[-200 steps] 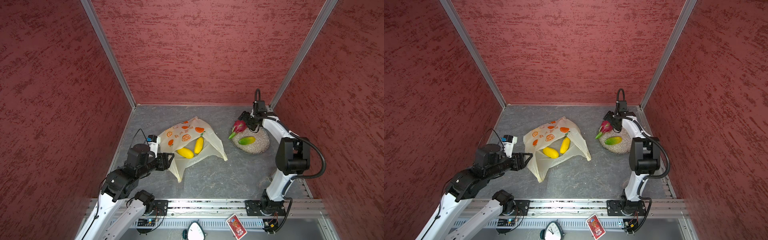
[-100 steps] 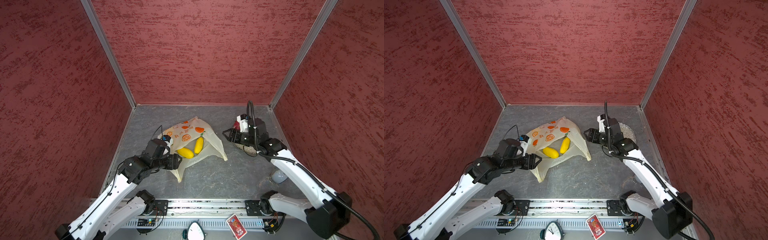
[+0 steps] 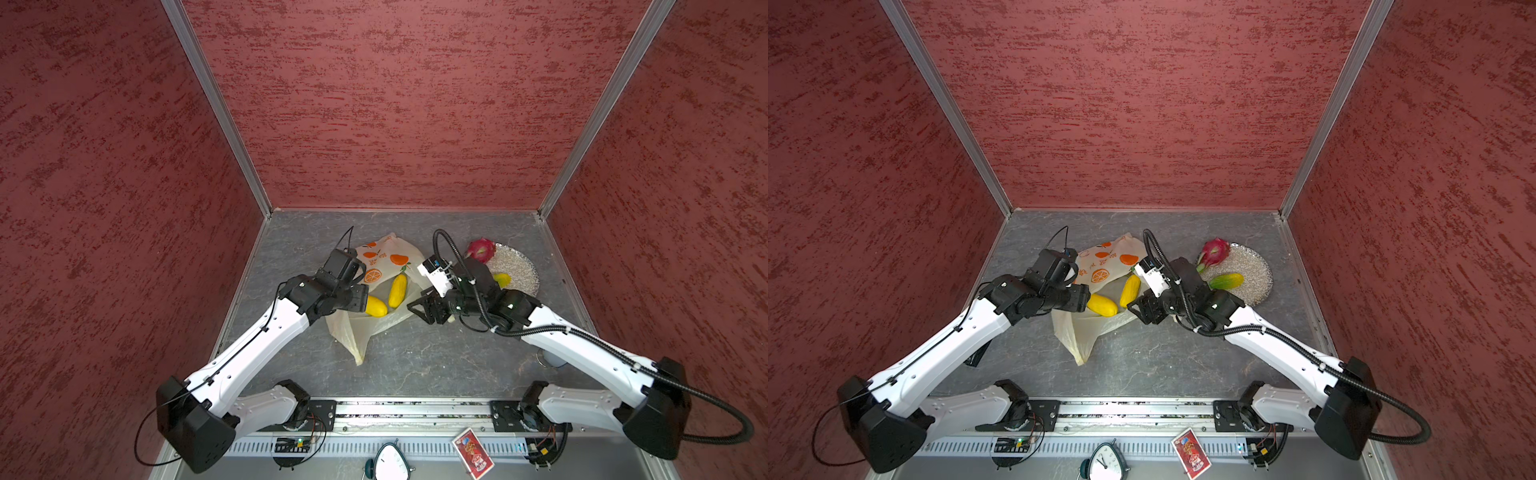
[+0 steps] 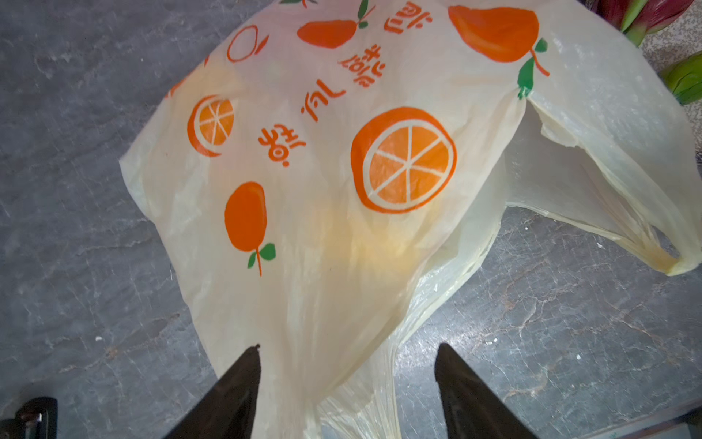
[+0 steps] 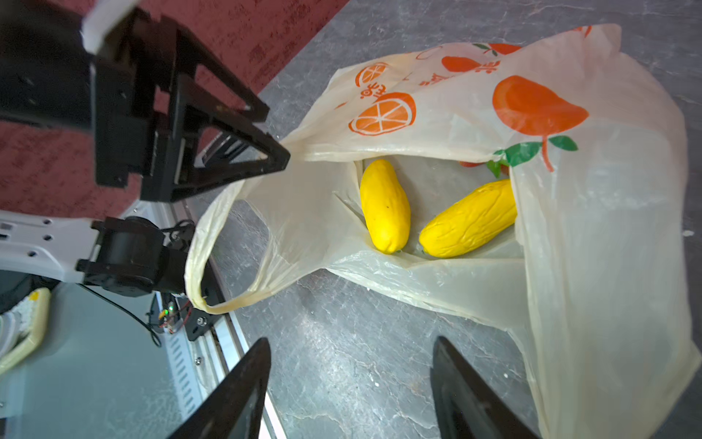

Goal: Take fruits out of the plastic bag
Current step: Adjust the plastic bag at the center of the board, then take out the fake fruit from the plastic bag.

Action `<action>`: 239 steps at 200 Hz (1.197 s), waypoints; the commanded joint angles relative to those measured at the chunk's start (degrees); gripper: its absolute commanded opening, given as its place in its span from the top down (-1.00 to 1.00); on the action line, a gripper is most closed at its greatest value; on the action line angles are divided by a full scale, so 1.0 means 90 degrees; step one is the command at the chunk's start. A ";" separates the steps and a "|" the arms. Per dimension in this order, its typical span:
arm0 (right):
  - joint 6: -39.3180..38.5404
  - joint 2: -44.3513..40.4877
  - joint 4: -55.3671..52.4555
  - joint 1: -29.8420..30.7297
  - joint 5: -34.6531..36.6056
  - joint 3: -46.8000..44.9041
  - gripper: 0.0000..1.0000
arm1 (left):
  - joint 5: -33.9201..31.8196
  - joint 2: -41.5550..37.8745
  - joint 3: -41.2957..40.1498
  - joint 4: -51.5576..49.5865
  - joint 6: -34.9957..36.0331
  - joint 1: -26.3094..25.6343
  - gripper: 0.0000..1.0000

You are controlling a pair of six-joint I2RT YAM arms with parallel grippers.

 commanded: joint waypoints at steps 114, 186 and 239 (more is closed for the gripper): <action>-0.5216 0.0343 0.2788 0.0267 -0.0192 -0.1529 -0.41 | 0.0814 0.1831 0.0694 0.0468 0.0940 0.0614 1.00; -0.6269 0.2612 0.2713 0.0256 0.1095 0.0068 0.04 | 0.1630 0.1565 0.1220 0.0481 0.1238 0.1122 1.00; -0.6156 0.4018 0.2600 0.0257 0.2227 0.1491 0.05 | 0.1416 0.1554 0.1219 0.0376 0.1378 0.1160 1.00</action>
